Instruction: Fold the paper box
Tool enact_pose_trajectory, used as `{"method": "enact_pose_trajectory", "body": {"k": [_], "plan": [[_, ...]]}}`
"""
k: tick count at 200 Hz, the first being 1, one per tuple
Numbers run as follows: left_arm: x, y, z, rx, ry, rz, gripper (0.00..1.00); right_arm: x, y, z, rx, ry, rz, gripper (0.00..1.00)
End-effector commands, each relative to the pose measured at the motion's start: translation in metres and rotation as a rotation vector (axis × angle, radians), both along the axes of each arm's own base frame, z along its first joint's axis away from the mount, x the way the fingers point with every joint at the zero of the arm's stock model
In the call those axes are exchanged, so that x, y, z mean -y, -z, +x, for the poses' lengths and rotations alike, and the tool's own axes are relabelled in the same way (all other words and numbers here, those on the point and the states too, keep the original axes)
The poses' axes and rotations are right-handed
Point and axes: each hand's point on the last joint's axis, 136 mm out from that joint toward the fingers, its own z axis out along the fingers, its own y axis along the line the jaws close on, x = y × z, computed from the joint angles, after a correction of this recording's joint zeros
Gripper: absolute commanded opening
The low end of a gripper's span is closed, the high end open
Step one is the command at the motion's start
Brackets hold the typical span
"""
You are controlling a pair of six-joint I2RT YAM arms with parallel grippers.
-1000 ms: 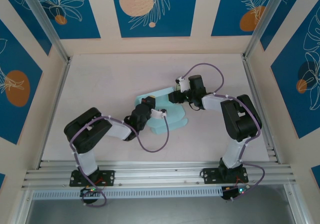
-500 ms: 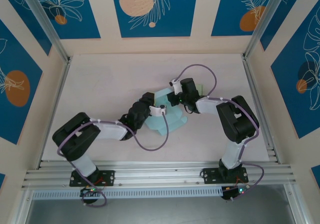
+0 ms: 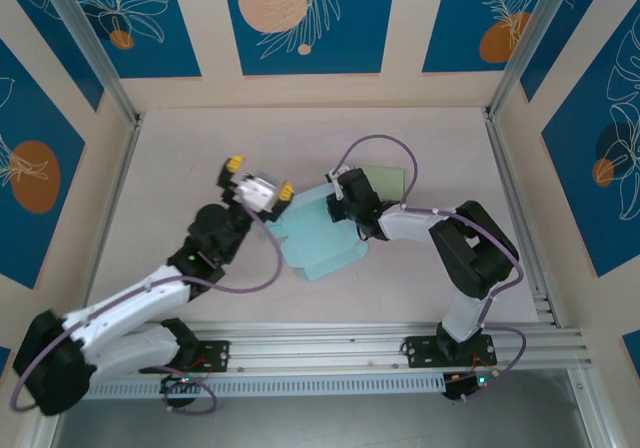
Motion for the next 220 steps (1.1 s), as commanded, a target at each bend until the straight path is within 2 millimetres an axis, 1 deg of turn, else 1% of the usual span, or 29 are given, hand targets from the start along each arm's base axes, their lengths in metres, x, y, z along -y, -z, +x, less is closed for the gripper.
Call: {"method": "enact_pose_trajectory", "body": {"k": [1,3,14,23,33,56,90,114,131,147,174,188,220], "plan": [[-0.051,0.044,0.001,-0.284,-0.167,-0.308,1.0,0.01,-0.007,-0.007,-0.012,0.095,0.013,0.0],[-0.056,0.042,0.002,-0.288,-0.178,-0.332,1.0,0.011,-0.007,-0.008,-0.015,0.099,0.014,0.0],[-0.071,0.054,0.0,-0.372,-0.207,-0.406,1.0,0.011,-0.009,-0.012,-0.026,0.116,0.033,0.0],[-0.075,0.065,-0.001,-0.443,-0.206,-0.452,1.0,0.01,-0.009,-0.016,-0.039,0.126,0.053,0.0],[-0.074,0.075,-0.002,-0.515,-0.192,-0.479,1.0,0.01,-0.009,-0.02,-0.053,0.141,0.067,0.0],[-0.064,0.092,-0.002,-0.638,-0.142,-0.493,1.0,0.014,-0.011,-0.028,-0.086,0.205,0.083,0.0],[-0.047,0.109,0.005,-0.737,-0.093,-0.475,1.0,0.014,-0.006,-0.041,-0.117,0.277,0.074,0.0],[-0.036,0.121,0.011,-0.777,-0.06,-0.475,1.0,0.011,-0.001,-0.048,-0.139,0.313,0.074,0.0],[-0.031,0.133,0.012,-0.821,-0.053,-0.462,1.0,0.006,0.001,-0.05,-0.151,0.318,0.087,0.0],[-0.027,0.145,0.012,-0.863,-0.049,-0.438,1.0,0.003,0.003,-0.05,-0.161,0.321,0.097,0.0],[-0.023,0.159,0.016,-0.909,-0.052,-0.417,1.0,0.0,0.002,-0.05,-0.164,0.317,0.109,0.0],[-0.024,0.166,0.019,-0.917,-0.071,-0.41,1.0,0.0,0.001,-0.05,-0.163,0.319,0.115,0.0],[-0.026,0.171,0.028,-0.911,-0.104,-0.399,1.0,0.0,0.002,-0.052,-0.166,0.316,0.124,0.0]]}}
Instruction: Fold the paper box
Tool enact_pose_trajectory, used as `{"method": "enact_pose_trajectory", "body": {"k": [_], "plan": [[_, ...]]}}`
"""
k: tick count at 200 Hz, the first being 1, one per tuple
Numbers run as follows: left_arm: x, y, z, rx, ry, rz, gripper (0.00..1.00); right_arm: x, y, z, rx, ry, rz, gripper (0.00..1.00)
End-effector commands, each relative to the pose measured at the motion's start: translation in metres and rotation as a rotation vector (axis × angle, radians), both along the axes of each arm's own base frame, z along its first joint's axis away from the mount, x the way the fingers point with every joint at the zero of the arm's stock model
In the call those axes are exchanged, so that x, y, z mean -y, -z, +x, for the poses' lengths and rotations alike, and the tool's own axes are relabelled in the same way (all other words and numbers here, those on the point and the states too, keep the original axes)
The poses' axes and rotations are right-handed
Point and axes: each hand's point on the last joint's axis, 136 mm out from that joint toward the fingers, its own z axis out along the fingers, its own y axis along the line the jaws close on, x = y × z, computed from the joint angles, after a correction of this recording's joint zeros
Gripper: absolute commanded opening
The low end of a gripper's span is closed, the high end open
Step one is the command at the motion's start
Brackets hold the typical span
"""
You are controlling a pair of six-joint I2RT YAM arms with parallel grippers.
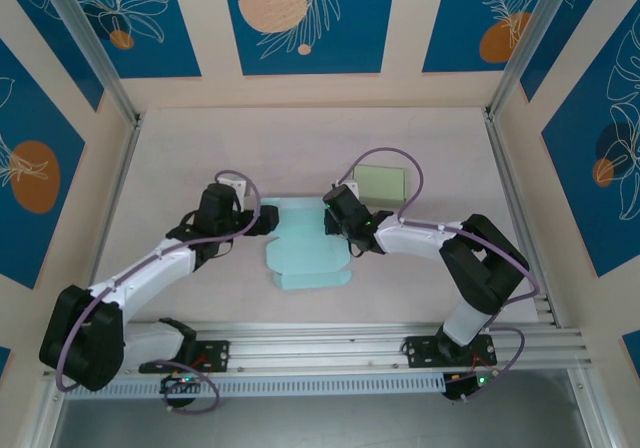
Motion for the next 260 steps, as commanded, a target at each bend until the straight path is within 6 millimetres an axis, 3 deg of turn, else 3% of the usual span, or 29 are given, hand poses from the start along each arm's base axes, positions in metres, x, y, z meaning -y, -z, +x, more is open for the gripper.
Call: {"method": "enact_pose_trajectory", "body": {"k": [1,42,91,165,260], "plan": [[0.001,-0.013,0.015,0.033,-0.02,-0.013,1.0,-0.002,0.0,-0.002,-0.009,0.019,0.016,0.0],[-0.001,-0.006,0.025,0.016,-0.063,0.003,0.99,-0.007,-0.003,-0.005,-0.009,0.003,0.027,0.0],[0.014,-0.012,0.037,0.022,-0.058,-0.09,0.81,-0.009,-0.007,-0.007,0.013,0.009,0.004,0.0],[0.011,0.015,0.019,-0.043,-0.081,-0.13,0.64,-0.011,-0.005,-0.004,0.016,0.03,-0.078,0.0],[0.009,0.043,0.002,-0.108,-0.103,-0.176,0.53,-0.022,0.006,0.0,0.01,0.027,-0.15,0.0]]}}
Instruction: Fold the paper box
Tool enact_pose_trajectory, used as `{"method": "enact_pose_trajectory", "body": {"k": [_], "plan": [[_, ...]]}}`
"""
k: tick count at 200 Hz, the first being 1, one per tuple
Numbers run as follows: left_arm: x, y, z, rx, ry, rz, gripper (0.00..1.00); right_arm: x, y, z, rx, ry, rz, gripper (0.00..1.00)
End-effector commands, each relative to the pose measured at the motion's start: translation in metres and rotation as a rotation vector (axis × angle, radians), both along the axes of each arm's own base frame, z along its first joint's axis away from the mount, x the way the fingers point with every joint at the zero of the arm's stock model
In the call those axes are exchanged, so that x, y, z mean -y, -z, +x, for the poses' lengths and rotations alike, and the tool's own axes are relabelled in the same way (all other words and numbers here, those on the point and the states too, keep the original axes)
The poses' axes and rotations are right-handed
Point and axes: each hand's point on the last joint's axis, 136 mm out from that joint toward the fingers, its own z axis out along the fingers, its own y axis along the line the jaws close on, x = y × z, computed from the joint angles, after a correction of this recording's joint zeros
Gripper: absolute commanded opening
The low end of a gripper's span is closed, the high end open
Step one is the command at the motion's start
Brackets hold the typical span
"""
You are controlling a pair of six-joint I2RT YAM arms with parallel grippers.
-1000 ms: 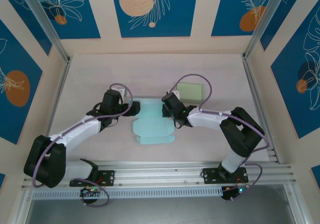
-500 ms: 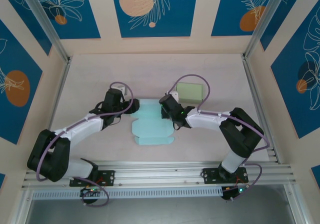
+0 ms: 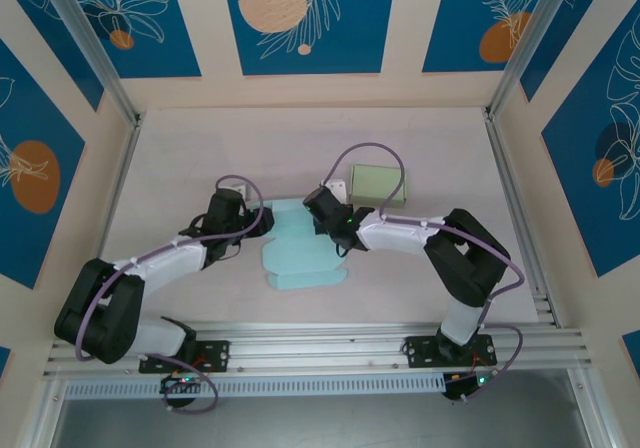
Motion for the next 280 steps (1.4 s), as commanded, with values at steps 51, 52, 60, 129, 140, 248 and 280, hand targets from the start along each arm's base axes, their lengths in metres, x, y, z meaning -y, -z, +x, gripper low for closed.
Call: {"method": "enact_pose_trajectory", "body": {"k": [51,52,60,129,140,248,280], "plan": [[0.008,0.006,-0.01,-0.017,0.019,-0.094,0.4,-0.005,0.007,-0.002,-0.01,-0.009,-0.036,0.0],[0.008,0.006,-0.01,-0.018,0.019,-0.094,0.39,-0.005,0.006,-0.001,-0.009,-0.01,-0.036,0.0],[0.008,0.006,-0.01,-0.015,0.02,-0.089,0.36,-0.005,0.006,-0.001,-0.009,-0.01,-0.038,0.0],[0.018,-0.003,-0.014,0.01,0.102,-0.108,0.14,-0.007,0.01,-0.001,-0.015,-0.02,-0.046,0.0],[0.024,-0.007,-0.016,0.015,0.131,-0.13,0.13,-0.008,0.011,-0.001,-0.017,-0.02,-0.046,0.0],[0.036,-0.03,-0.029,0.065,0.233,-0.188,0.17,-0.02,0.014,-0.002,-0.015,-0.056,-0.079,0.0],[0.038,-0.023,-0.023,0.074,0.234,-0.18,0.29,-0.023,0.015,-0.003,-0.022,-0.07,-0.067,0.0]]}}
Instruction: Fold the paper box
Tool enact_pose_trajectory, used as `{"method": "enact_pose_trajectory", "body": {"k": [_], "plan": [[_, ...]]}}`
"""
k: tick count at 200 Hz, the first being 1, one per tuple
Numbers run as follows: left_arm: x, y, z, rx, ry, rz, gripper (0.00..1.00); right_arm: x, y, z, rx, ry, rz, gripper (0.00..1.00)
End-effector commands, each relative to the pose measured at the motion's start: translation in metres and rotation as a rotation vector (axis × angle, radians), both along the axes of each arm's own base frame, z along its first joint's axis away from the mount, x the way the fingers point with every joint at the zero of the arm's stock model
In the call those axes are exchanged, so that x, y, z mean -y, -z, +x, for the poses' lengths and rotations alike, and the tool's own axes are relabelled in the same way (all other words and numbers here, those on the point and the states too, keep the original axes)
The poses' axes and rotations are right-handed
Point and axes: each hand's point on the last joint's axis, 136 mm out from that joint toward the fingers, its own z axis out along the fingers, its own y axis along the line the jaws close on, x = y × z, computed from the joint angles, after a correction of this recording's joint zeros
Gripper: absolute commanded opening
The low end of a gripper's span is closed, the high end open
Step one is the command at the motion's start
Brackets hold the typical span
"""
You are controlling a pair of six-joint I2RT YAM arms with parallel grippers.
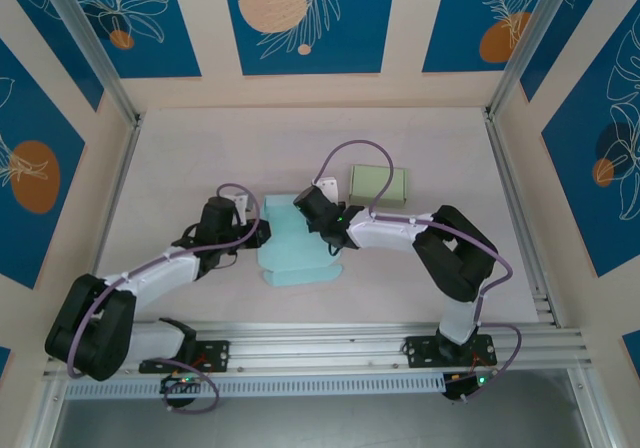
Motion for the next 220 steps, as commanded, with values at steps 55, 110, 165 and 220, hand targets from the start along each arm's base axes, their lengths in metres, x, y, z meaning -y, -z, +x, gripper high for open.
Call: {"method": "enact_pose_trajectory", "body": {"k": [55,110,165,220], "plan": [[0.026,-0.043,0.007,0.31,0.176,-0.086,0.38,-0.008,0.017,-0.012,-0.056,-0.06,-0.034,0.0],[0.007,-0.041,0.011,0.425,0.164,0.079,0.31,-0.006,0.017,-0.012,-0.062,-0.055,-0.034,0.0],[0.008,-0.057,-0.003,0.472,0.185,0.03,0.27,-0.003,0.018,-0.011,-0.068,-0.042,-0.031,0.0],[-0.019,-0.09,-0.02,0.58,0.079,0.05,0.25,-0.005,0.019,-0.01,-0.074,-0.045,-0.027,0.0]]}}
